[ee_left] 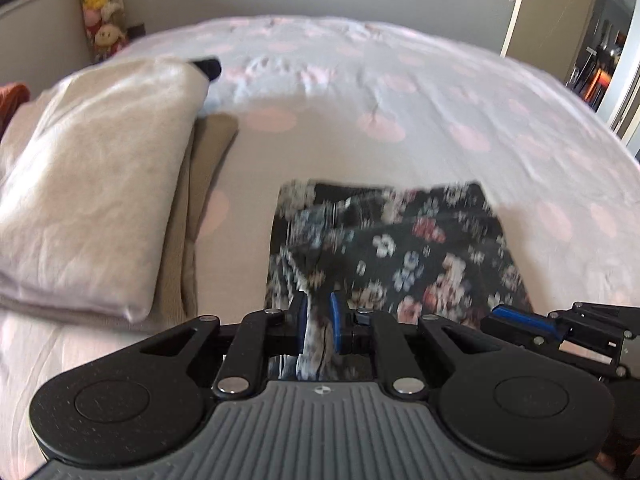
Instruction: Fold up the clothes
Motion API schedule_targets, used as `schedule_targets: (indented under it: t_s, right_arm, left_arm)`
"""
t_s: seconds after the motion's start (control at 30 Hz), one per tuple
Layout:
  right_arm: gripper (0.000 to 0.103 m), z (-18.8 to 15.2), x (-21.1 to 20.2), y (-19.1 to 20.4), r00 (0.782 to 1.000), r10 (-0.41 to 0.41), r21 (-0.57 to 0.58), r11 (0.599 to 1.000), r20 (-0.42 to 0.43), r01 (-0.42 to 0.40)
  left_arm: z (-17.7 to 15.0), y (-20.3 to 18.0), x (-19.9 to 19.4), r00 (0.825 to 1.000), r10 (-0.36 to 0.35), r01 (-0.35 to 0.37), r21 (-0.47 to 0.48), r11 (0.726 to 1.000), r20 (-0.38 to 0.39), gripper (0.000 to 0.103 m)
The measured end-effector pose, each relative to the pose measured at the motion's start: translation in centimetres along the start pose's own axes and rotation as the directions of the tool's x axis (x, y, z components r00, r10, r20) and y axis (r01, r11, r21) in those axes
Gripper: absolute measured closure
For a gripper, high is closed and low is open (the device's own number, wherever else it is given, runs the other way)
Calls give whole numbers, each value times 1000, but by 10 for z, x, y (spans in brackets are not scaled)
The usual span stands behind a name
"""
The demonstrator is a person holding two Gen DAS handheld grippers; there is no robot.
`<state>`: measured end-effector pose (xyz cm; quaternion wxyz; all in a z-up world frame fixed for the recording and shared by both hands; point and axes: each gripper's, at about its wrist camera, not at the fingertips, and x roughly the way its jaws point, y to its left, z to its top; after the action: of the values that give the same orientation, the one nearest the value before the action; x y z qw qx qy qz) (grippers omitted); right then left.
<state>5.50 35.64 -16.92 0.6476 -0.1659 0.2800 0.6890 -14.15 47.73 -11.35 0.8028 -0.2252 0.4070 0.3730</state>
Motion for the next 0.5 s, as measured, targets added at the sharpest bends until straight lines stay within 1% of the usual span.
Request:
schedule_targets:
  t_s: [0.07, 0.13, 0.23, 0.3, 0.4, 0.43, 0.5]
  right_arm:
    - [91, -5, 0, 4, 999, -13, -2, 1000, -31, 13]
    - [91, -8, 0, 4, 998, -31, -5, 999, -54, 31]
    - [92, -13, 5, -1, 994, -50, 3, 999, -93, 51]
    - [92, -15, 9, -3, 993, -46, 16, 999, -105, 48]
    - [92, -16, 8, 1, 994, -56, -5, 998, -97, 56]
    - [92, -16, 7, 2, 995, -57, -10, 998, -88, 56]
    - [91, -16, 0, -3, 998, -47, 26, 998, -49, 49]
  left_arm:
    - [-3, 6, 9, 998, -6, 5, -24, 1000, -54, 90]
    - [-5, 13, 17, 995, -13, 7, -58, 998, -94, 89]
    - [-6, 18, 28, 991, -24, 12, -89, 996, -132, 88]
    - [-7, 20, 34, 988, -27, 13, -99, 995, -150, 87]
    - [-8, 21, 29, 990, -33, 19, -106, 994, -135, 87]
    - [-8, 22, 26, 992, -35, 22, -111, 994, -121, 85]
    - [-7, 24, 18, 996, -36, 25, -129, 991, -82, 76]
